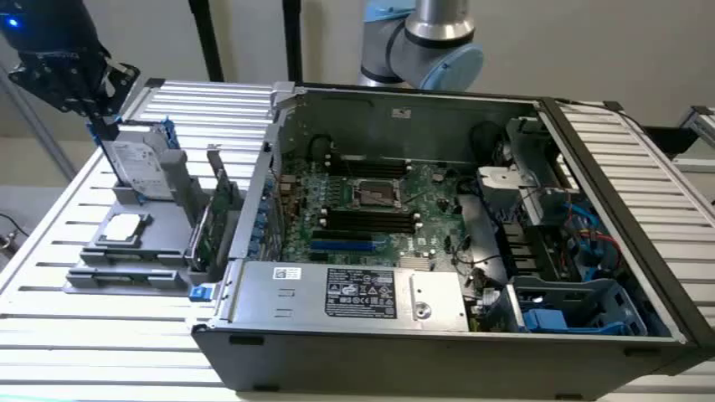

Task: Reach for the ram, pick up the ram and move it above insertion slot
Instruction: 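Reach for the ram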

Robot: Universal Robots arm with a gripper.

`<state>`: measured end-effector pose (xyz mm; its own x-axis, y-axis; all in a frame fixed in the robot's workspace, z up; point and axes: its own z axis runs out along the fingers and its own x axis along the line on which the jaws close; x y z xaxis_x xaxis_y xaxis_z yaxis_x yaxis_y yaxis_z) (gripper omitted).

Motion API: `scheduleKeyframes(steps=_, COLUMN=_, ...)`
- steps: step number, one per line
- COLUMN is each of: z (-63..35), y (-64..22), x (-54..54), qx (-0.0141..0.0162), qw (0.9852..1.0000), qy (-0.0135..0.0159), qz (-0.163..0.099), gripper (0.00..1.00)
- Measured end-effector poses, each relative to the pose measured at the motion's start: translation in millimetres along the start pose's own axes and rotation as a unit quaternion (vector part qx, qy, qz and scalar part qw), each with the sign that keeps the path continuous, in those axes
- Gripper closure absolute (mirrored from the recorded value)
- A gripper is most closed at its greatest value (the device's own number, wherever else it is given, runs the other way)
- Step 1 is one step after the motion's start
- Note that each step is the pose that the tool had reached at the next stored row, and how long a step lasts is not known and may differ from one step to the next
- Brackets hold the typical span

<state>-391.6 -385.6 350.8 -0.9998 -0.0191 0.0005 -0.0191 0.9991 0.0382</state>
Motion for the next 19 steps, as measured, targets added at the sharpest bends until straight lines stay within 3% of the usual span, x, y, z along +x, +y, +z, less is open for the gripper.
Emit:
scheduleKeyframes(steps=14, z=-0.1, y=-0.3, x=0.0, qx=0.0001, qw=1.0000, qy=0.0001, qz=0.000, gripper=0.90)
scheduleKeyframes(steps=19, z=-0.4, y=-12.9, x=-1.0, qx=0.0000, qw=1.0000, qy=0.0013, qz=0.001, gripper=0.90)
